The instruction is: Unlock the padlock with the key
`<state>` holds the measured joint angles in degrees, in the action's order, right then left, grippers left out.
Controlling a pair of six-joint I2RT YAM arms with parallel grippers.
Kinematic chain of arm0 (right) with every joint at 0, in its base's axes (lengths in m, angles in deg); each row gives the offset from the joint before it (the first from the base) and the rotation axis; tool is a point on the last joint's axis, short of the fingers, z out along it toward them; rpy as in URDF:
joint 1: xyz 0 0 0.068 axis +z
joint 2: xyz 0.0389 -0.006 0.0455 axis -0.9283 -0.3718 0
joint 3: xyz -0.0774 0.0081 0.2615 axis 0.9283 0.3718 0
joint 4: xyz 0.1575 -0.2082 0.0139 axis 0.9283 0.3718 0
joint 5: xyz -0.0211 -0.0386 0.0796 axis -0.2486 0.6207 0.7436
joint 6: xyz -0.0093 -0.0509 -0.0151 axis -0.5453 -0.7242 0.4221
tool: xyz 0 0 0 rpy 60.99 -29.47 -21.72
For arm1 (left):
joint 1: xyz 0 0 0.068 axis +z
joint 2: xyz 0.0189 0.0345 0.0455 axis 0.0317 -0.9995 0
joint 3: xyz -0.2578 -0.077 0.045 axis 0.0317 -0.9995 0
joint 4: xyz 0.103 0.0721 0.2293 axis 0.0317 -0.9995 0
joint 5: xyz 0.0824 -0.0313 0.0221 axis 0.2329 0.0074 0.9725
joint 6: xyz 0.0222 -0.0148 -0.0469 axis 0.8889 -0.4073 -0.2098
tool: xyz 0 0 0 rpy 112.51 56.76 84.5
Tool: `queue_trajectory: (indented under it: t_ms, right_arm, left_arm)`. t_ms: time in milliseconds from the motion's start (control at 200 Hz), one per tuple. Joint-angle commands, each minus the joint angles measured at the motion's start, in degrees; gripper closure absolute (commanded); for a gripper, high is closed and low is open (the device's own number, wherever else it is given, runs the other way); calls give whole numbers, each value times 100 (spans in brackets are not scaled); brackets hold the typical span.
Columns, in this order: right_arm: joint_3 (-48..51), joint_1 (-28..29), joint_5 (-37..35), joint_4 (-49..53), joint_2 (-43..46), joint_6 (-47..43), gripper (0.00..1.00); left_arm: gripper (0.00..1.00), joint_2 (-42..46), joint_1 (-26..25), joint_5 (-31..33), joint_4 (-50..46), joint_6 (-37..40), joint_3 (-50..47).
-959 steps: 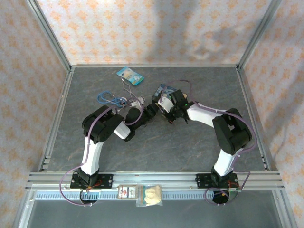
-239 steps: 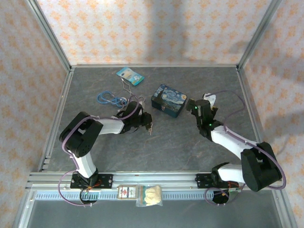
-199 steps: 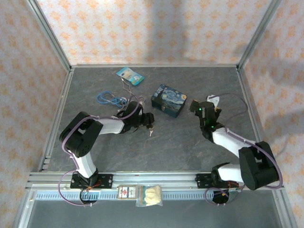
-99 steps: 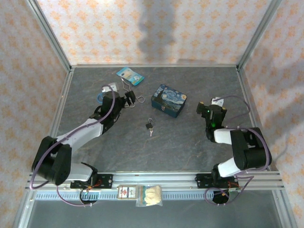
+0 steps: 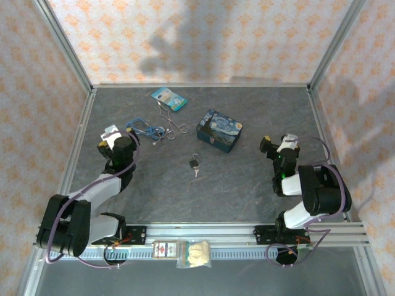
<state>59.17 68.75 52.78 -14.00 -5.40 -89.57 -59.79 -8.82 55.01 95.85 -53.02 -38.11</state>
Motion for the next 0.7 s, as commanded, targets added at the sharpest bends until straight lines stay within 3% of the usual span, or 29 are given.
queue_trajectory:
  t_ms: [0,190,240,385,455,510,696]
  right_arm:
    - [-48,-1,65,-529,25,8,0]
    - [-60,8,61,-463,49,2,0]
    - [-71,7,53,-432,64,0,0]
    - [-61,11,55,-447,50,0,0]
    - [-62,6,53,-447,50,-7,0]
    - [-72,6,57,-441,51,-7,0]
    - [-82,5,56,-428,49,-7,0]
  left_arm:
    - [1,-249,155,476,1180,432,-160]
    - [1,-1072,247,181,2739,1178,-609]
    - [1,-1046,282,-182,2517,1181,-521]
    - [1,-1616,618,-1397,4336,1182,-1060]
    - [1,-1754,621,-1822,4451,1265,-1151]
    - [1,-1909,621,-1832,5211,1333,-1375]
    - [1,-1821,621,-1823,5173,1308,-1439]
